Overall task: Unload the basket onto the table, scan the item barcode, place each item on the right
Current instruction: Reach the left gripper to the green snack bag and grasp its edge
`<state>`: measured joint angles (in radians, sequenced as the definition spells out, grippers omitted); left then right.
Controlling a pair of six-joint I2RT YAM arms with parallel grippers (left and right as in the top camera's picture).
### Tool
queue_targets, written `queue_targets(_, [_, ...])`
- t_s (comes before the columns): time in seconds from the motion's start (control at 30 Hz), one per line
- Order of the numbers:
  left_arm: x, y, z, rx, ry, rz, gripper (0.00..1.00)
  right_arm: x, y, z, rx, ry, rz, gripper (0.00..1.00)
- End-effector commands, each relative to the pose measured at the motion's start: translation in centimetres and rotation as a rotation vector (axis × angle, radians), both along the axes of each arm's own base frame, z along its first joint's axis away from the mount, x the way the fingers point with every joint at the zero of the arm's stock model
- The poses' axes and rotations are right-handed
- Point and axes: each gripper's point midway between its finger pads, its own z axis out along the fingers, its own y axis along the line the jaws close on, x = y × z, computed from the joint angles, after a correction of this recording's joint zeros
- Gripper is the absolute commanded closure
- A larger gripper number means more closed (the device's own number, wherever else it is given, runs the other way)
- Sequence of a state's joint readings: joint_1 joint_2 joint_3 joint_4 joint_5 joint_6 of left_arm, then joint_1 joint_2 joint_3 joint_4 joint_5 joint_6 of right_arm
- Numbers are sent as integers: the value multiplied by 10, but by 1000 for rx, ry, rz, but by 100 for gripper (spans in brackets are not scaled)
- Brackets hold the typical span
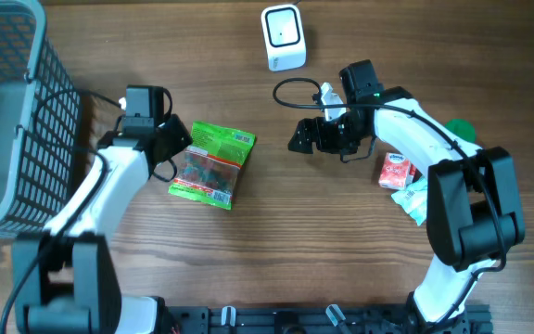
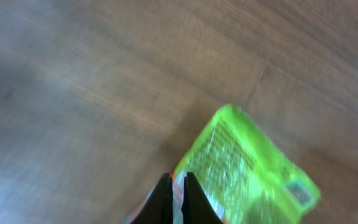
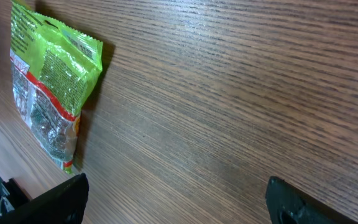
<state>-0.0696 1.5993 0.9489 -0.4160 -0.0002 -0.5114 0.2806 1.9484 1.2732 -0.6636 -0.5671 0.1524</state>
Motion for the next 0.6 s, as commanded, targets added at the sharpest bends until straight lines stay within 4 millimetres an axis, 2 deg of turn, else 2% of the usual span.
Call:
queue_targets(0.0, [11, 3, -21, 27, 6, 3, 96, 3, 1, 7, -3, -26, 11, 9])
queue_targets(0.2, [4, -8, -60, 25, 98, -30, 96, 3, 1, 7, -3, -26, 11, 9])
queue_targets(0.3, [-5, -41, -70, -86, 145, -114, 96, 3, 1, 7, -4, -26, 11, 9])
queue_targets(0.43, [-20, -91, -67, -220, 176, -246, 96, 4, 1, 7, -4, -27, 11, 9])
queue_targets(0.5, [-28, -115, -66, -246, 186, -312, 94, 4, 1, 7, -4, -28, 13, 8])
queue_targets(0.57, [-33, -129, -65, -238, 185, -352, 93, 3, 1, 7, -4, -28, 13, 9])
